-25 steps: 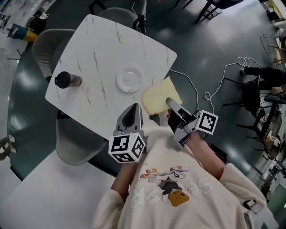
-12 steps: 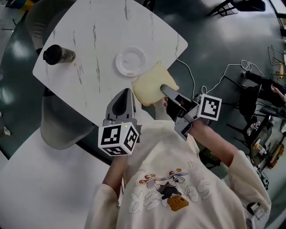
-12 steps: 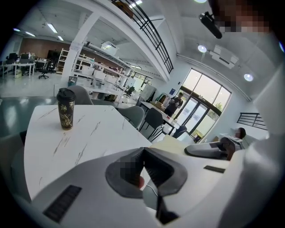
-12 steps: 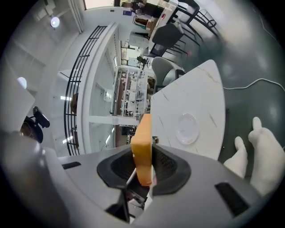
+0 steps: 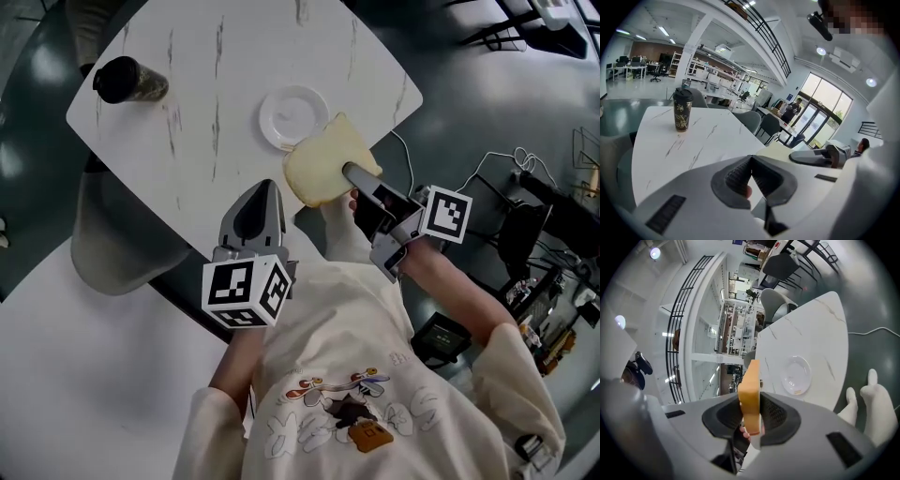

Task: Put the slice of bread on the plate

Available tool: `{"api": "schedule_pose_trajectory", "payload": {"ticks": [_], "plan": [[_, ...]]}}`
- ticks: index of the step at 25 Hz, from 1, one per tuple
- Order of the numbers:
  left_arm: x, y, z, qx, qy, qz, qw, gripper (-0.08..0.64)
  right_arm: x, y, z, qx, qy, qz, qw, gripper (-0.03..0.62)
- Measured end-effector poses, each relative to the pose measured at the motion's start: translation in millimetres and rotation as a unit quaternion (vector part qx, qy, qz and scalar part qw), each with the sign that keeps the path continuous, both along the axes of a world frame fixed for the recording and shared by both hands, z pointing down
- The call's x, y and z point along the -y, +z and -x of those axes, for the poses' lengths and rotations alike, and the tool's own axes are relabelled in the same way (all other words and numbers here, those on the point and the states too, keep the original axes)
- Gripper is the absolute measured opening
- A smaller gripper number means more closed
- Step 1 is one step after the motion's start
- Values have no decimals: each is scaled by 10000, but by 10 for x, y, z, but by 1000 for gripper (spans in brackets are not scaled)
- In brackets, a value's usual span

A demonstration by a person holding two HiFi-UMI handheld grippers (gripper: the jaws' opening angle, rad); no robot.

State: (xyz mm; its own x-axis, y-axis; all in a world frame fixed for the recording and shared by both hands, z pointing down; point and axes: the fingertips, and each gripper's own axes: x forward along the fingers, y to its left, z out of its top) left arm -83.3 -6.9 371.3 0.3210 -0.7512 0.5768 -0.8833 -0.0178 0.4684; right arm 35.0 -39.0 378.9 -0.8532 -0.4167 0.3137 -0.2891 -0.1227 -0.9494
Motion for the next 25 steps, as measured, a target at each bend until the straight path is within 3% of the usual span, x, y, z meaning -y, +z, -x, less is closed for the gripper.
{"api": "schedule_pose_trajectory", "payload": {"ticks": [4,10,25], "plan": [[45,141,37,37,-105,52,9999,8,94,143,58,-8,-40,43,10000,97],[308,776,203,-35,-179,129,9998,6,430,767,259,-185,-43,36,9998,95],[127,669,-20,31,-677,351,9971,6,427,774,297,-108,-112,291,9995,97]]}}
